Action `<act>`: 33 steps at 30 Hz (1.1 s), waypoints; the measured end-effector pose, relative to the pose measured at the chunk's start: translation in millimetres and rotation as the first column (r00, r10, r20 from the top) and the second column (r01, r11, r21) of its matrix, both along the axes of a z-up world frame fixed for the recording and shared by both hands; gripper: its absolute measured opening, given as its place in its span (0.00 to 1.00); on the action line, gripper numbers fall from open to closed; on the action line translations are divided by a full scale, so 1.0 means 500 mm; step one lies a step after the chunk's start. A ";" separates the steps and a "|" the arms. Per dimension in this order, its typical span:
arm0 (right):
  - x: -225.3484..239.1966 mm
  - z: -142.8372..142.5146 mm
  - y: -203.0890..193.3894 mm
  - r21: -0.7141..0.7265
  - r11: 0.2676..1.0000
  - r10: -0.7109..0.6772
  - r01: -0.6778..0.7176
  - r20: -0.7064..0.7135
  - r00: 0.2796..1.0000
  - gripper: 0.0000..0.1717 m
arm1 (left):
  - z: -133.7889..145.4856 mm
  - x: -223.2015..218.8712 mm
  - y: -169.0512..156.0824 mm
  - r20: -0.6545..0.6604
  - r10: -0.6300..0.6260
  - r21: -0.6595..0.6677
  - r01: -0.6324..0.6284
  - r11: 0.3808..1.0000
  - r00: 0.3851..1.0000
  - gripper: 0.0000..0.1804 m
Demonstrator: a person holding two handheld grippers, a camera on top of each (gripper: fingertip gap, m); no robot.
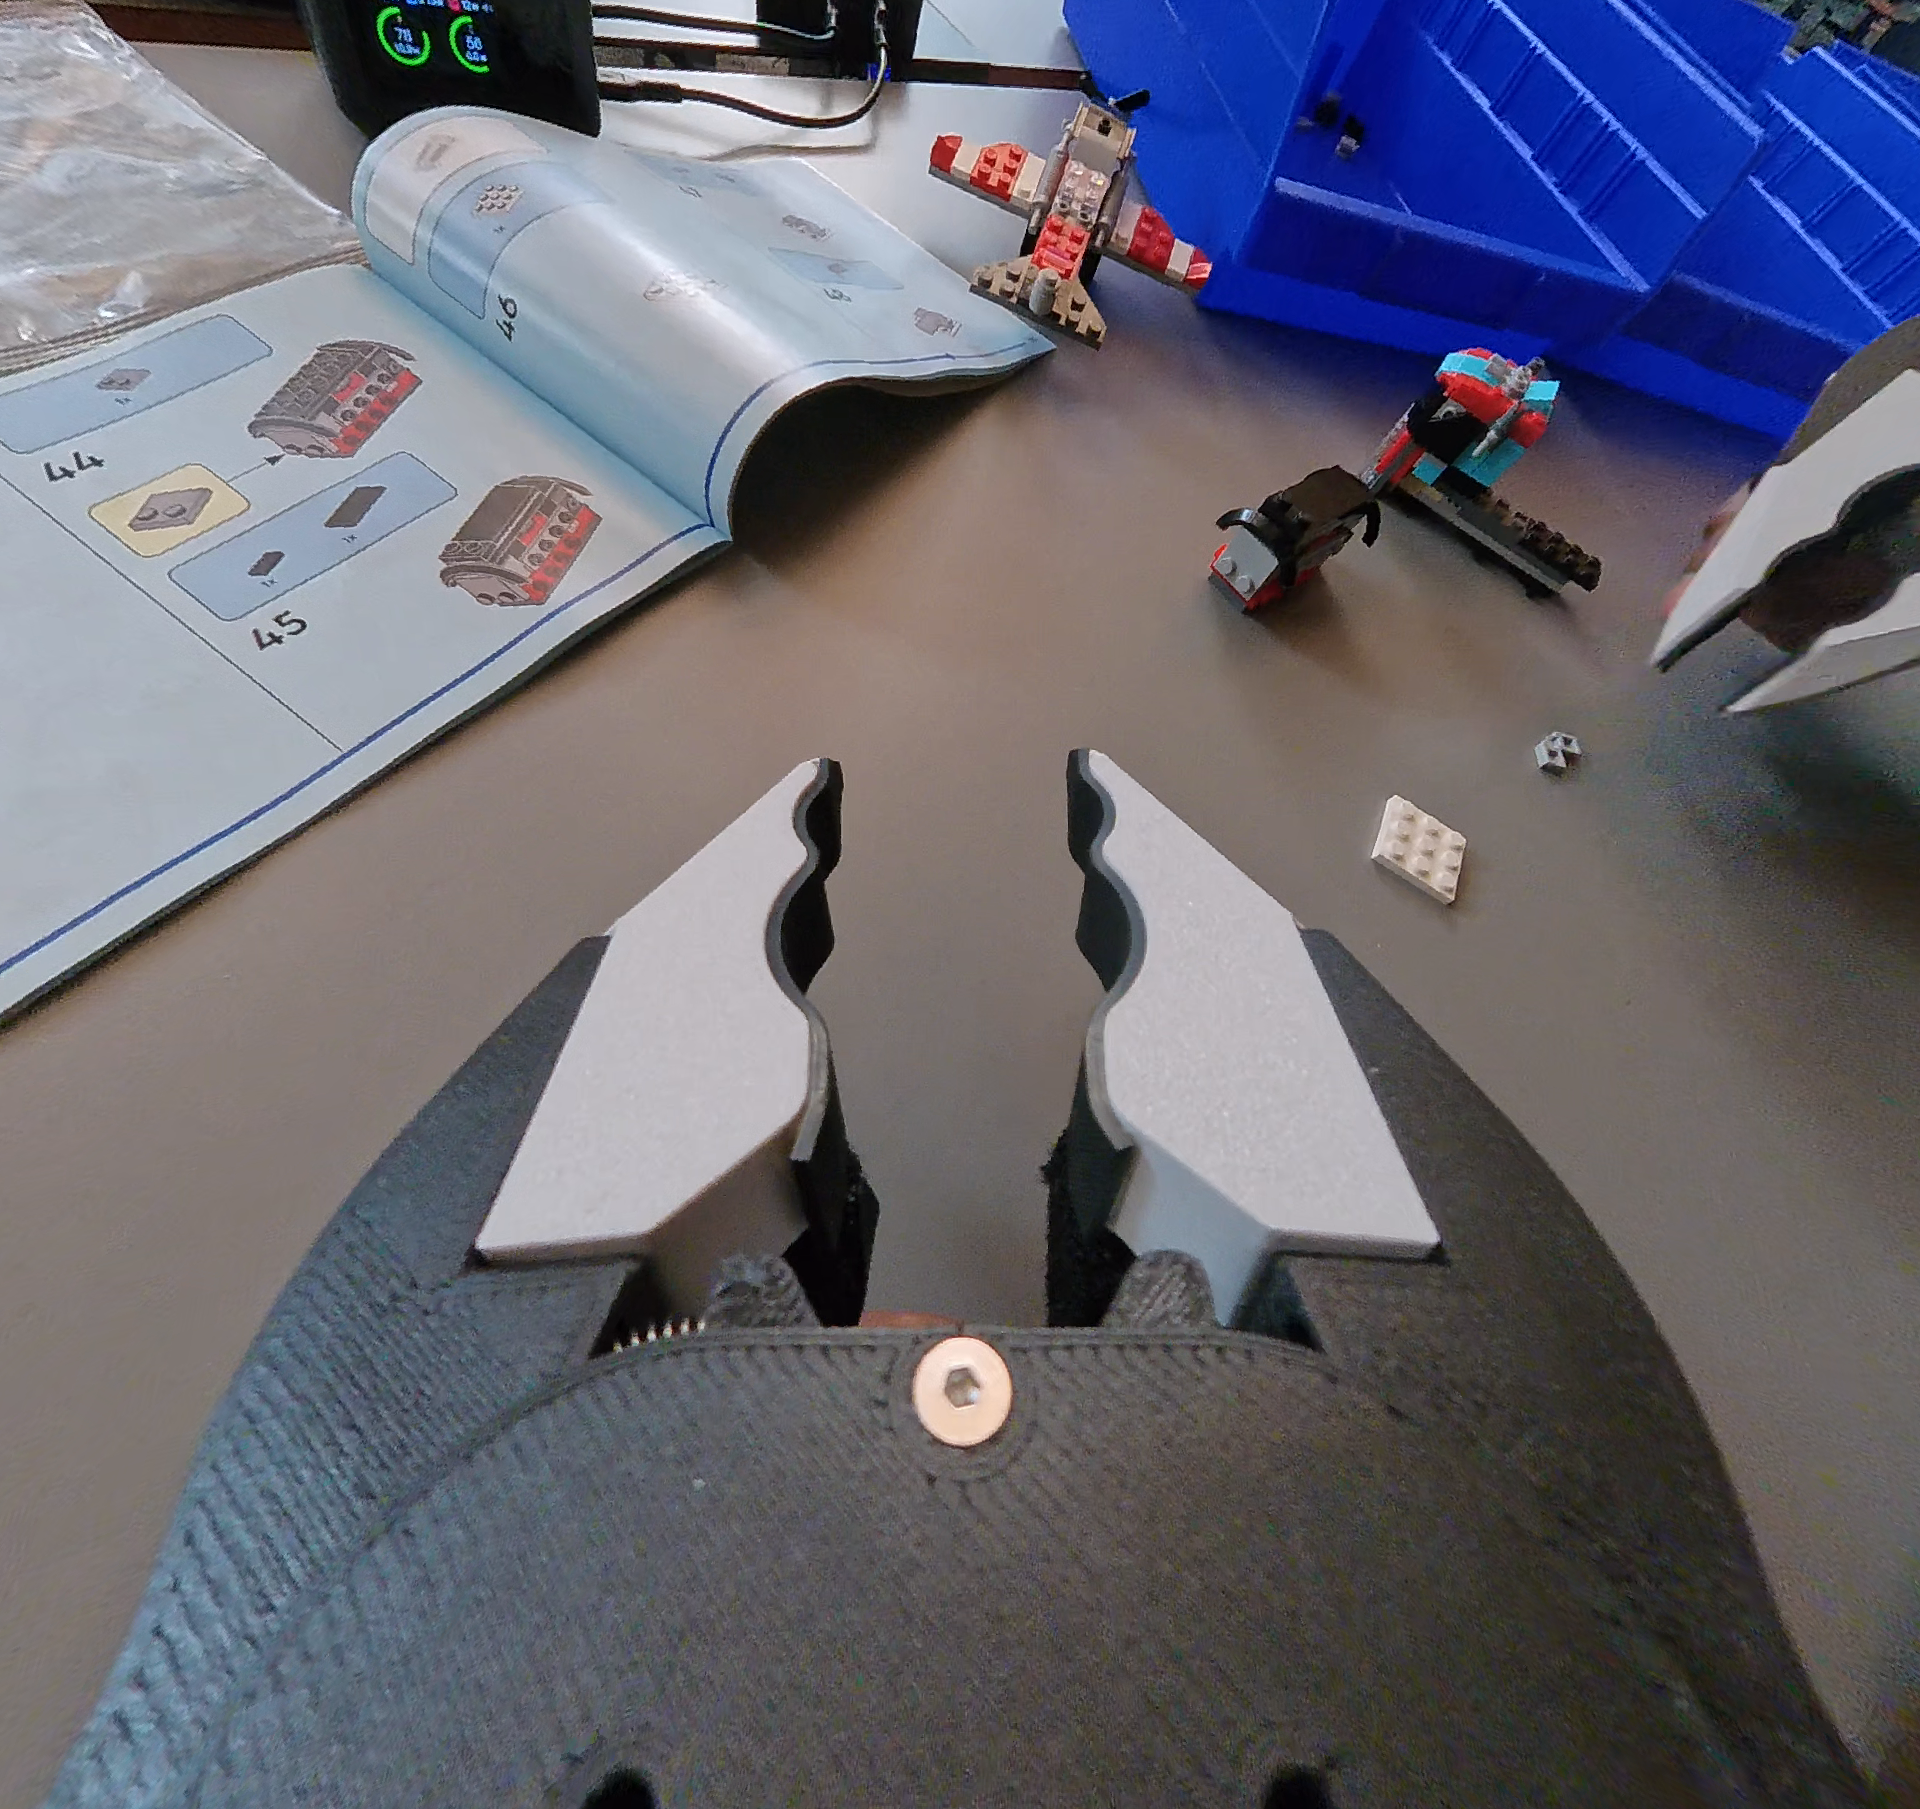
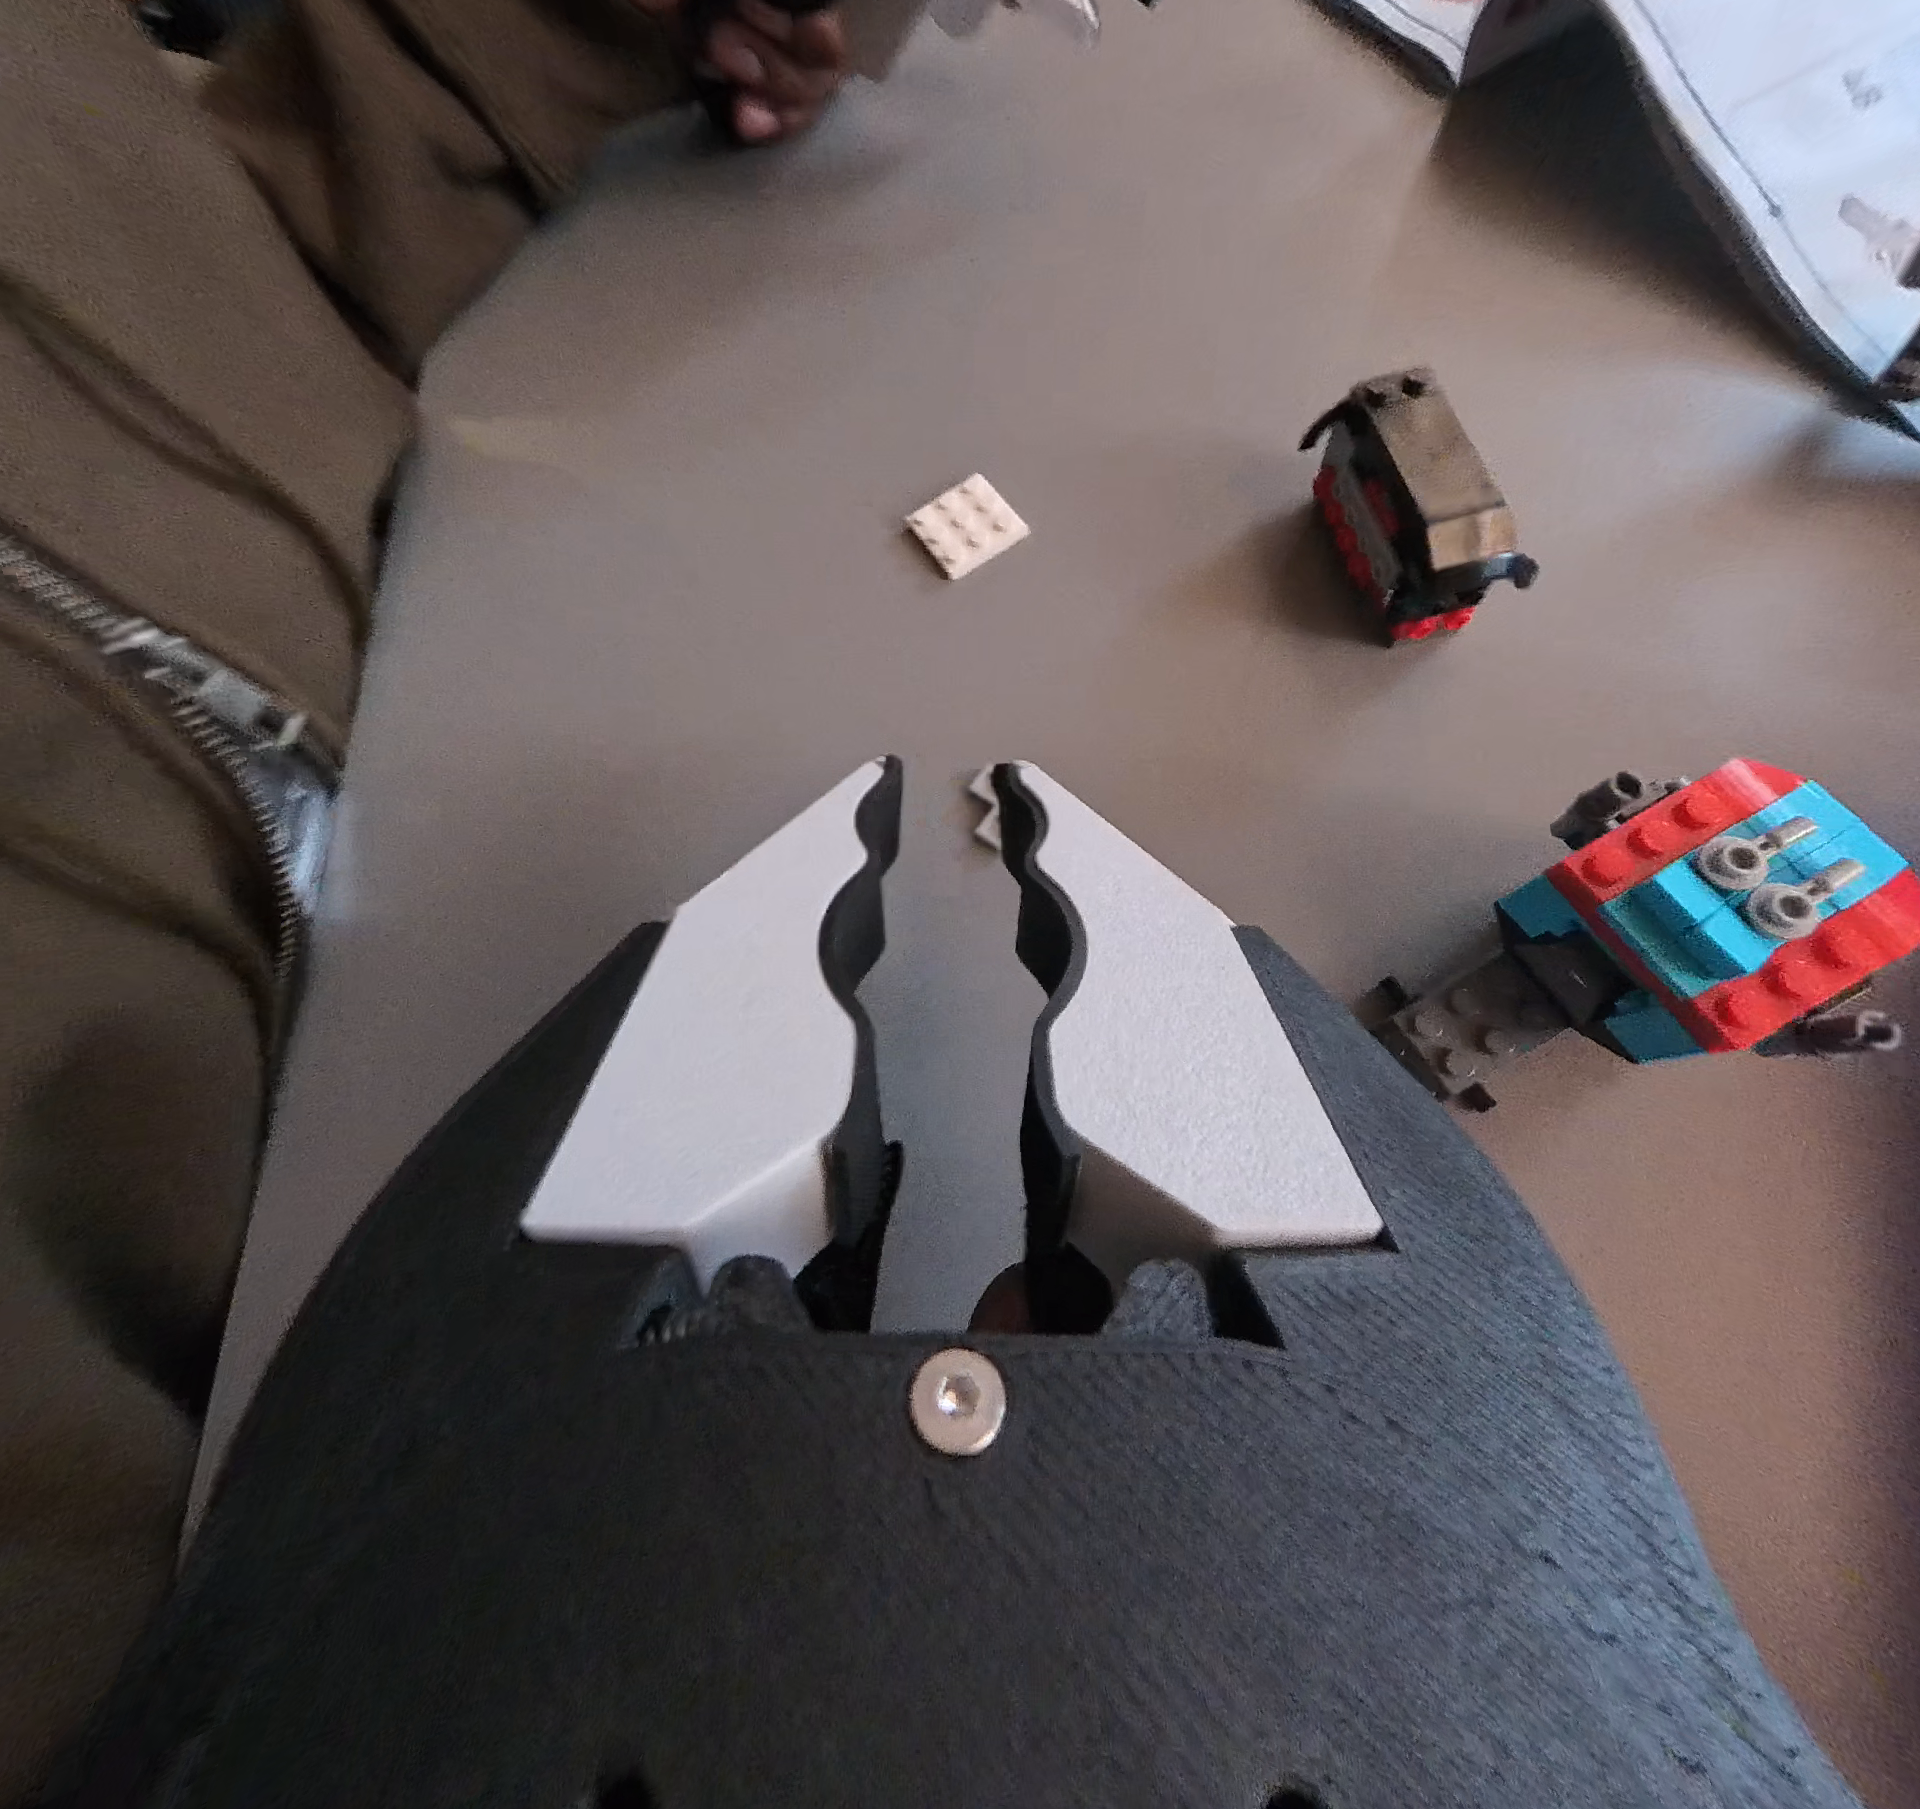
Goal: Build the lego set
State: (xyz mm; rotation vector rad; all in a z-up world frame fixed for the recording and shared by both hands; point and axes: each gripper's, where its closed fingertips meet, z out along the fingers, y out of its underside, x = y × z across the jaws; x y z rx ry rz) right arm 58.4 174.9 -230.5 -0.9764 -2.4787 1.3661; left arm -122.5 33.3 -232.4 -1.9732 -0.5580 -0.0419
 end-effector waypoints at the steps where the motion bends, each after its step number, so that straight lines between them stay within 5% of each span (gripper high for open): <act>1: 0.008 0.011 0.006 -0.030 0.999 0.019 -0.020 -0.014 1.000 0.13 | 0.000 0.000 0.000 0.003 0.000 0.001 0.000 1.000 1.000 0.25; 7: 0.000 0.089 0.122 -0.180 0.979 -0.126 0.100 -0.141 0.982 0.18 | -0.001 -0.002 0.001 0.017 -0.003 0.003 0.003 1.000 1.000 0.25; 14: -0.026 0.066 0.252 -0.125 0.926 -0.378 0.357 -0.234 0.896 0.22 | -0.009 -0.001 0.005 0.019 -0.013 -0.022 0.014 1.000 1.000 0.24; 33: -0.043 0.039 0.281 -0.156 0.891 -0.450 0.427 -0.166 0.878 0.24 | -0.011 0.002 0.006 -0.011 -0.016 -0.044 0.015 0.999 1.000 0.24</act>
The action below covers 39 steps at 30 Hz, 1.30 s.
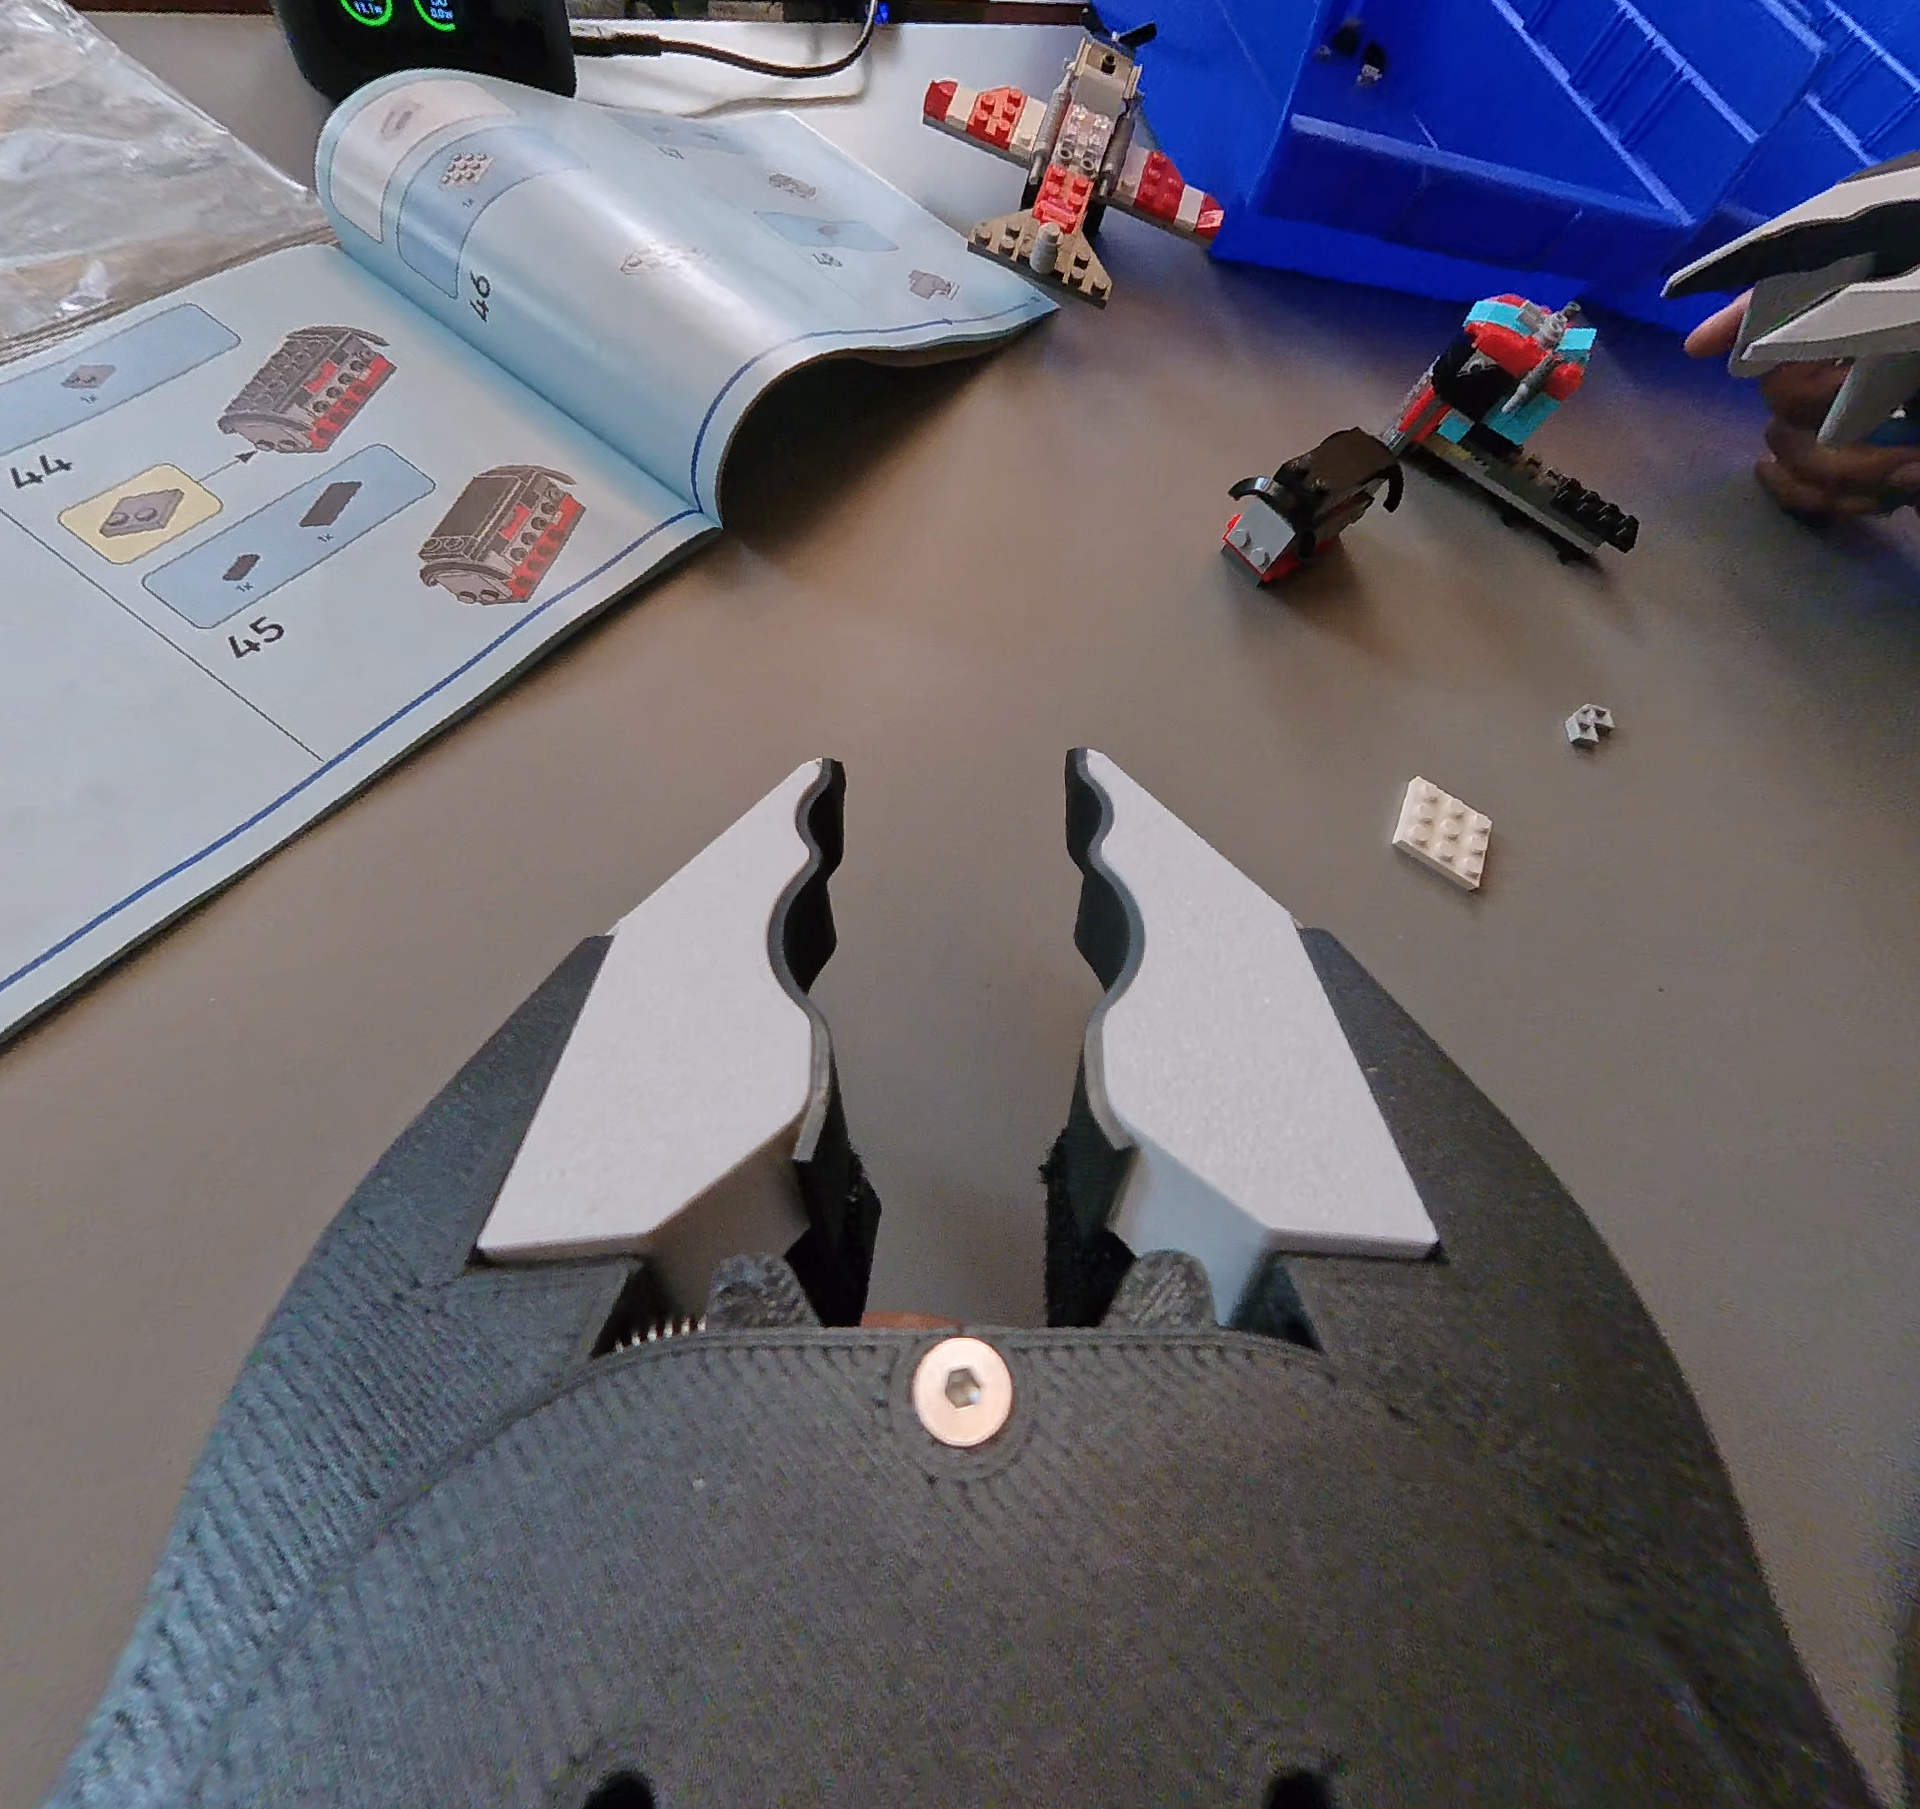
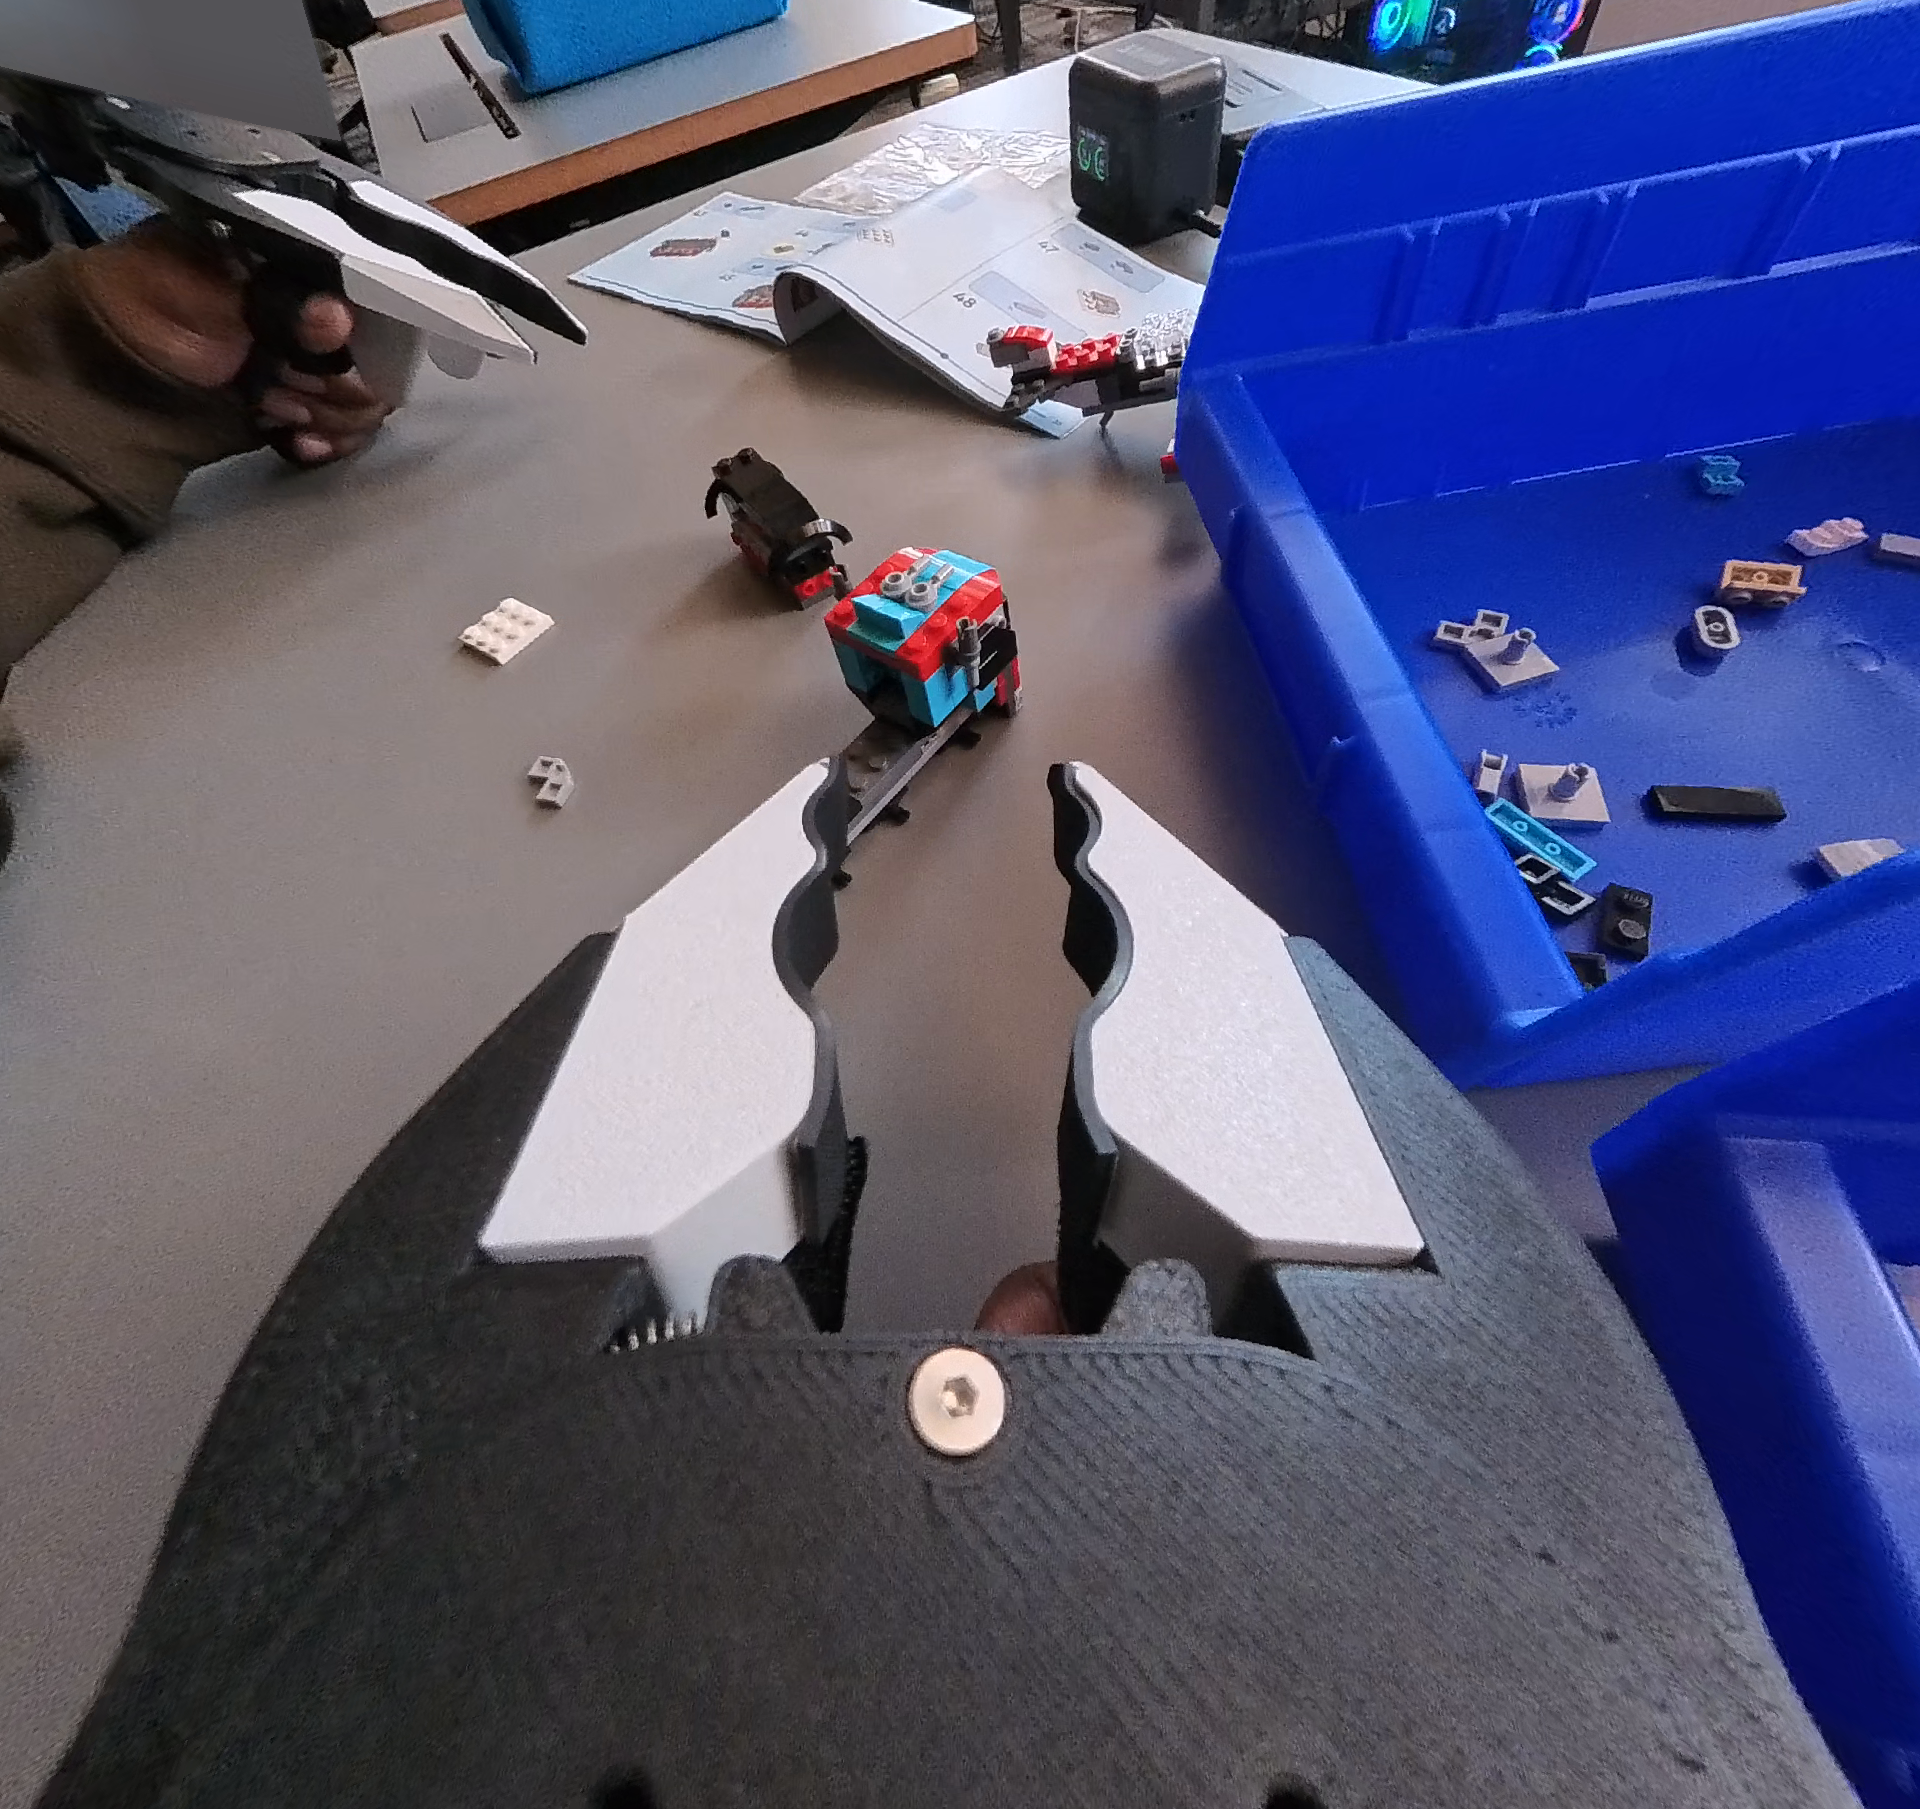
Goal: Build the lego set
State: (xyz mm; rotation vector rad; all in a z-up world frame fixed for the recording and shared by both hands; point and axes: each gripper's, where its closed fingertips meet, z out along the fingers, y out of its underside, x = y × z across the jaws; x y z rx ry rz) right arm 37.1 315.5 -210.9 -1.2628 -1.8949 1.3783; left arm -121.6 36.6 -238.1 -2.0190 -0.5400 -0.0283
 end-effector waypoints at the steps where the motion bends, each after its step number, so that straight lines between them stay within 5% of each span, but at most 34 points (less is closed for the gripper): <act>1: 0.000 0.000 0.000 0.000 1.000 0.001 -0.001 0.001 1.000 0.24 | 0.000 0.000 0.000 0.000 0.001 0.000 -0.001 1.000 1.000 0.24; 39: -0.001 0.000 0.005 -0.047 0.999 0.002 -0.001 0.023 1.000 0.24 | 0.004 0.000 0.000 -0.002 0.003 0.012 -0.003 1.000 1.000 0.24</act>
